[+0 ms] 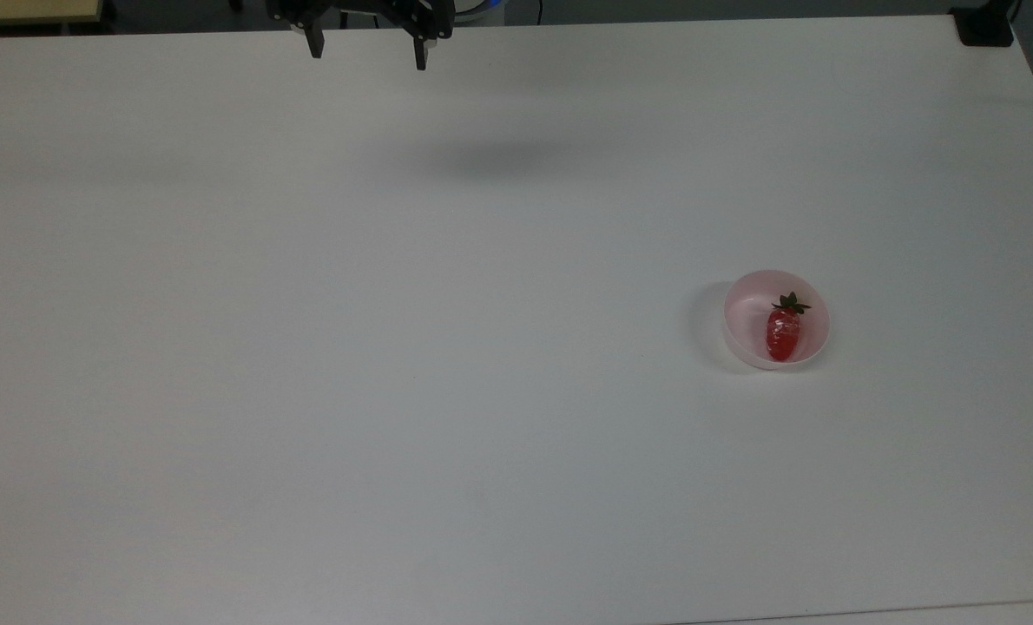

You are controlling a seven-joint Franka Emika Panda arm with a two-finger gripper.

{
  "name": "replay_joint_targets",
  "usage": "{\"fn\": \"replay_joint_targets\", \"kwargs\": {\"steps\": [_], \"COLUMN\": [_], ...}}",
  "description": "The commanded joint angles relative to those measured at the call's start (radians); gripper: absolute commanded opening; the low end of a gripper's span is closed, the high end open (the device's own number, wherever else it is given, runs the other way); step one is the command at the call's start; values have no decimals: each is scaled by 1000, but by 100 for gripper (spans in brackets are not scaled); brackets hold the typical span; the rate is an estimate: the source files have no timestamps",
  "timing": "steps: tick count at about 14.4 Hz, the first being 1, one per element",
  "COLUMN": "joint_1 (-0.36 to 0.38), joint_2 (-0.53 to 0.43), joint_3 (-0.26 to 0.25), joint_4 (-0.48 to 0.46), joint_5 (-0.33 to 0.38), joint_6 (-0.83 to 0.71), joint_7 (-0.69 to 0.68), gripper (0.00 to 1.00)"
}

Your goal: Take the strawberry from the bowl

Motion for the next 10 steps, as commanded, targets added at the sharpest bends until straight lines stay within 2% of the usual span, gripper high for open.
{"fn": "replay_joint_targets", "kwargs": {"steps": [1,10], "joint_1": [3,12], "joint_2": [8,11], "joint_3": [2,5], "joint_4": [-4,-5], "joint_5": [-12,-11], "joint_6": [11,8], "joint_7": [-7,-6], "gripper": [100,100]}}
